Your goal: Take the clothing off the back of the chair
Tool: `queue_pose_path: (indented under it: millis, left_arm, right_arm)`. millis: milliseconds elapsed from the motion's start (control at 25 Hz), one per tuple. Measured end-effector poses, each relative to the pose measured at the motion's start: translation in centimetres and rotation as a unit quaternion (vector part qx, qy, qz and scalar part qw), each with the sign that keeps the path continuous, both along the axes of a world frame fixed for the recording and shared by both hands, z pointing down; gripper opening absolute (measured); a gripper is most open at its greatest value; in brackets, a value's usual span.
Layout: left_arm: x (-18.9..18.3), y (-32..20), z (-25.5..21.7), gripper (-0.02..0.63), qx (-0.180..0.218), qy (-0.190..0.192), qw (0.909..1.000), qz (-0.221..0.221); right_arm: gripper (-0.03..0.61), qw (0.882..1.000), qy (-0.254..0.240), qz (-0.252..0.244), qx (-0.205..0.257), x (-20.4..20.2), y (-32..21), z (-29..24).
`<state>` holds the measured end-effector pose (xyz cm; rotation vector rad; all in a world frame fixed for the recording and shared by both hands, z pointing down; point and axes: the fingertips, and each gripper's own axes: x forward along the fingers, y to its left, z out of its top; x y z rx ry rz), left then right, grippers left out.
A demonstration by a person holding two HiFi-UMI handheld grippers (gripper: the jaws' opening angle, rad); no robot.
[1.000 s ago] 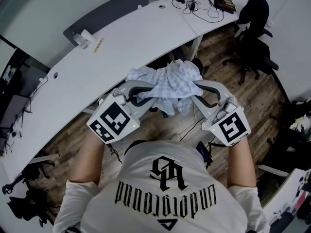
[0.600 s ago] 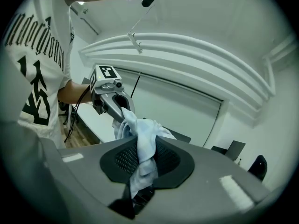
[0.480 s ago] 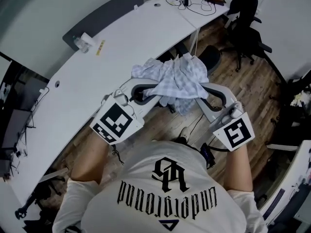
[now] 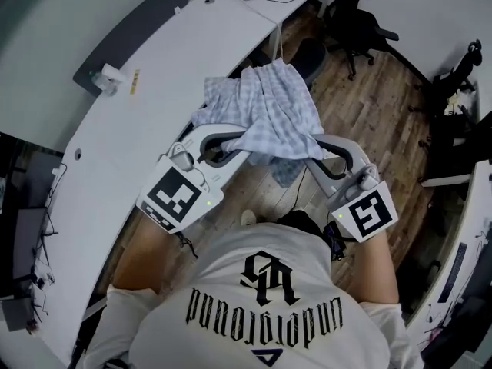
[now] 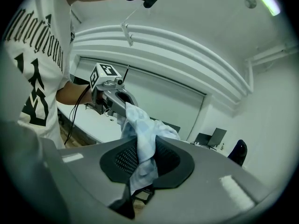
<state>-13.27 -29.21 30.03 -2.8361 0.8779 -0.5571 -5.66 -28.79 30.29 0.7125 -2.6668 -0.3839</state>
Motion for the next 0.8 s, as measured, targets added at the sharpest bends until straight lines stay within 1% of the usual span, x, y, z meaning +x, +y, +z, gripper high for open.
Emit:
queue_pose_path:
  millis: [120,200,280,400,560,640,800]
  left_arm:
    - [1.4,1.2,-0.5,0.087,0.005,0.005,0.9999,0.009]
    - [2.1,2.0,-0.8,0.087,0.005,0.009,0.9999,0.007]
    - [2.7,2.9,-1.3,0.087,0.000,0.014,0.9999,-0.003]
    - [3.8,4.4,-2.1,0.087,0.005,0.020,0.9997,-0.013]
    - [6.4,7.0,-3.3,0.087,0.009,0.025,0.9989,-0.037]
    - [7.6,8.4,-3.4,0.087,0.004,0.030,0.9983,-0.051]
    - [10.1,10.6,-2.7,0.087,0.003,0.016,0.9975,-0.069]
  right_arm:
    - [0.067,1.000,-0.004,0.005,0.009,1.2,1.1,-0.6]
    - [0.067,1.000,-0.006,0.003,0.010,1.8,1.9,-0.9]
    - [0.067,1.000,-0.008,-0.002,0.011,2.3,2.5,-1.2]
    - [0.067,1.000,-0.019,-0.013,0.020,3.4,3.8,-2.0]
    - [0.067,0.999,-0.033,-0.026,0.019,6.1,6.5,-2.6]
    - [0.067,0.999,-0.033,-0.034,0.016,7.3,7.9,-2.6]
    - [0.067,0.998,-0.036,-0.053,0.013,10.0,10.3,-2.2]
